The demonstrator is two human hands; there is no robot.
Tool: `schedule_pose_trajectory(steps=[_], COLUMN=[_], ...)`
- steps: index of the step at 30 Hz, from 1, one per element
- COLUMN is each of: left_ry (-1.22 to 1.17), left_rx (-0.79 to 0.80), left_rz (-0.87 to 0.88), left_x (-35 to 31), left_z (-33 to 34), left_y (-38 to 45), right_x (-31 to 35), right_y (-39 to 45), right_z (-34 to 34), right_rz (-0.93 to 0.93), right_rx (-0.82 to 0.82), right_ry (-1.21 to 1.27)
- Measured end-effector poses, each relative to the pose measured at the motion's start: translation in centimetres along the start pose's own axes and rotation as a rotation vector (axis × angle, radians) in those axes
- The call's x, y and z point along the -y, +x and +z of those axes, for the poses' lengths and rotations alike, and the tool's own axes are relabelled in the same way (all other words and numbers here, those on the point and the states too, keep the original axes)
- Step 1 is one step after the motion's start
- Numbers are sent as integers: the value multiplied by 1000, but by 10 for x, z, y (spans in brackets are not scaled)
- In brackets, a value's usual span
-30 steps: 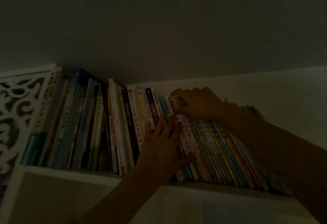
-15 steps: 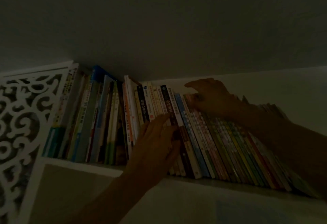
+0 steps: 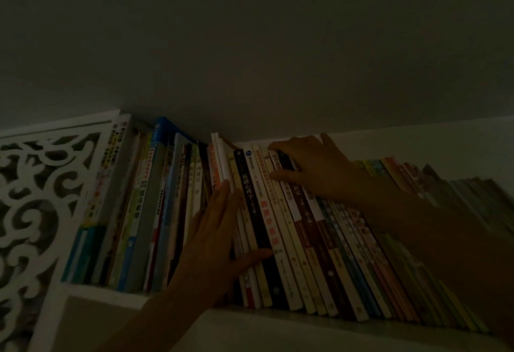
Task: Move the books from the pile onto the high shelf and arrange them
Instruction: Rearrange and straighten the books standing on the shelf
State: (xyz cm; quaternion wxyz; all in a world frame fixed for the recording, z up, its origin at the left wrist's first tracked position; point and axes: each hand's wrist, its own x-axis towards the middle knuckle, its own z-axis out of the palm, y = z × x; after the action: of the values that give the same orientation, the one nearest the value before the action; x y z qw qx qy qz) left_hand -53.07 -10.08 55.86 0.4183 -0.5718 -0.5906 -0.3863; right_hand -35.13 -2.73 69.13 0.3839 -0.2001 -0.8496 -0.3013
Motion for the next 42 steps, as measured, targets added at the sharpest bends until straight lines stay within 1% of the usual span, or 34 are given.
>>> schedule_pose_trajectory(steps=[2,5,7,10,11,13,15,17,22,24,28,30,32,34,35,37,38,39,42], left_ry=[-26,-112,-146,-131,-136,-153,-168,-220,-286,-304,-349,-341,-328,-317,-309,-297,-300,-315,-382], left_rx=[48,69,83,68,58,52,44,23,-24,-32,-30,-31,-32,-50,-58,-61,-58,-59,-135], left_rz=[6,33,52,69,68,64,72,90,88,103,136,149,161,171,168,152,126,80,-85], left_x=[1,3,5,6,6,6,5,4,5,5,8,10,11,11,10,6,3,-1,-12], left_z=[1,1,2,3,4,4,4,5,8,8,11,11,11,13,13,11,9,6,4], left_y=[3,5,6,6,7,6,5,5,7,7,8,8,8,8,8,7,6,3,-2], right_x=[1,0,1,4,5,4,2,3,17,22,23,22,24,26,25,18,14,7,1], right_y=[-2,-2,5,22,26,28,22,19,26,29,24,21,23,25,25,18,9,-1,-45], right_z=[0,-2,-6,-13,-15,-16,-13,-13,-25,-21,-8,0,9,15,15,9,3,0,-10], right_rz=[8,42,71,39,41,52,12,-17,-11,6,47,62,73,84,86,82,86,108,232], right_rx=[-12,-21,38,125,174,280,280,240,272,233,15,-62,-137,-142,-110,-14,-5,-39,-306], right_ry=[-38,26,116,162,210,397,517,521,460,477,471,488,373,166,89,19,11,32,247])
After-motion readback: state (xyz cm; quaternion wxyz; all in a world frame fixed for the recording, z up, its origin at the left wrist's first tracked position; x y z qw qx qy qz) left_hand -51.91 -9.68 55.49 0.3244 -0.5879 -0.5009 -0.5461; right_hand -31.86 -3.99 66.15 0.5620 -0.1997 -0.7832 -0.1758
